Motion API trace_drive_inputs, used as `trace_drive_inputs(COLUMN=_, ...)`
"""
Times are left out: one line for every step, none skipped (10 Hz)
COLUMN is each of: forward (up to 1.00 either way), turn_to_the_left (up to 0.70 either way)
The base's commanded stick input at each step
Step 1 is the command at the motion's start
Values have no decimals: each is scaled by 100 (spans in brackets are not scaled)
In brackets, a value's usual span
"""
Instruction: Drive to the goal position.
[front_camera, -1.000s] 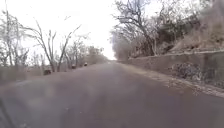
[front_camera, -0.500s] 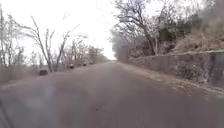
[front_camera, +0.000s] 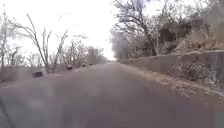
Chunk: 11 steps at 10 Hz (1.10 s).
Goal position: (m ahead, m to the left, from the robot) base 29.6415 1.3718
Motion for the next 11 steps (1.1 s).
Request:
trace_drive_inputs(forward=70, turn_to_the_left=0)
trace_drive_inputs(forward=70, turn_to_the_left=0)
trace_drive_inputs(forward=70, turn_to_the_left=0)
trace_drive_inputs(forward=70, turn_to_the_left=0)
trace_drive_inputs(forward=70, turn_to_the_left=0)
trace_drive_inputs(forward=70, turn_to_the_left=0)
trace_drive_inputs(forward=70, turn_to_the_left=0)
trace_drive_inputs(forward=70, turn_to_the_left=0)
trace_drive_inputs(forward=70, turn_to_the_left=0)
trace_drive_inputs(forward=70, turn_to_the_left=1)
trace_drive_inputs(forward=70, turn_to_the_left=2)
